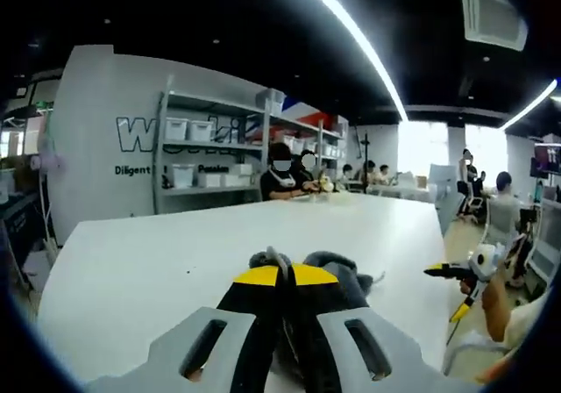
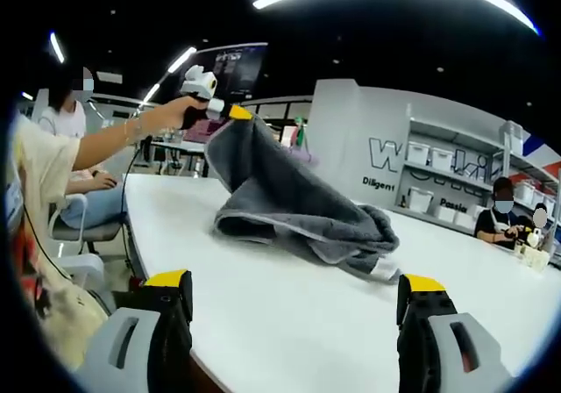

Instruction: Fold the towel on the table until its edges align and the towel forms a compact rectangular stack.

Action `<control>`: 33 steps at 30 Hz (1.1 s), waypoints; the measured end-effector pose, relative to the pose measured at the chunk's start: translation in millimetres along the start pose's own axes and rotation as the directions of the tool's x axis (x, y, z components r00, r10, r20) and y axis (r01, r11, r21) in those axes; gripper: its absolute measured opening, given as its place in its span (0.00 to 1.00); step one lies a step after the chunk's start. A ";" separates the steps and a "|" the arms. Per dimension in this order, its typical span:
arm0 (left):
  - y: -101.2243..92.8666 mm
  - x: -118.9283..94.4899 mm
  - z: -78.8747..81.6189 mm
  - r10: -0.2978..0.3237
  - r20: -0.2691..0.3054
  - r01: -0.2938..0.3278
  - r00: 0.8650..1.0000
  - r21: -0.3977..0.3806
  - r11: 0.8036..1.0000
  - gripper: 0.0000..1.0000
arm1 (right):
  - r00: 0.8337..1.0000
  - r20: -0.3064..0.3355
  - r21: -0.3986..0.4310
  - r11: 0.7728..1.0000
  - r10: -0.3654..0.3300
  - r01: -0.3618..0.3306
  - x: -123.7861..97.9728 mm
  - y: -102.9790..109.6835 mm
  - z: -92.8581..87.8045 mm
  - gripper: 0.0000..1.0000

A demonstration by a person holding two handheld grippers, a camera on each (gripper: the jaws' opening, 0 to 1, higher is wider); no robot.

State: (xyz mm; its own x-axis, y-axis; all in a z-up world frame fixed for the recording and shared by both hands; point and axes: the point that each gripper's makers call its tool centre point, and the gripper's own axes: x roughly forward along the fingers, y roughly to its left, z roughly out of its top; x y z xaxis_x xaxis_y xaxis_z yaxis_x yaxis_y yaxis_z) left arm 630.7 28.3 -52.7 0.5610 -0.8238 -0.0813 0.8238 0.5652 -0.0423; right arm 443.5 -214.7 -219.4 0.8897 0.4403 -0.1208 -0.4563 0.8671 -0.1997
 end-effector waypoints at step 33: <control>145.7 -76.5 34.0 0.363 -0.015 -0.359 0.932 0.123 0.925 0.02 | 1.000 0.008 0.019 1.000 0.017 -0.017 2.3 2.5 5.2 0.99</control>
State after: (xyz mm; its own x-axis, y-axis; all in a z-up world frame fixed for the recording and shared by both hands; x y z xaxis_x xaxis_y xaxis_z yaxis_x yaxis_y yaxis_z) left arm 710.5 172.2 -18.8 0.8208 -0.5613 -0.1058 0.5708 0.8133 0.1129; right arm 444.5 -210.3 -215.0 0.8819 0.4569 -0.1162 -0.4711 0.8637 -0.1792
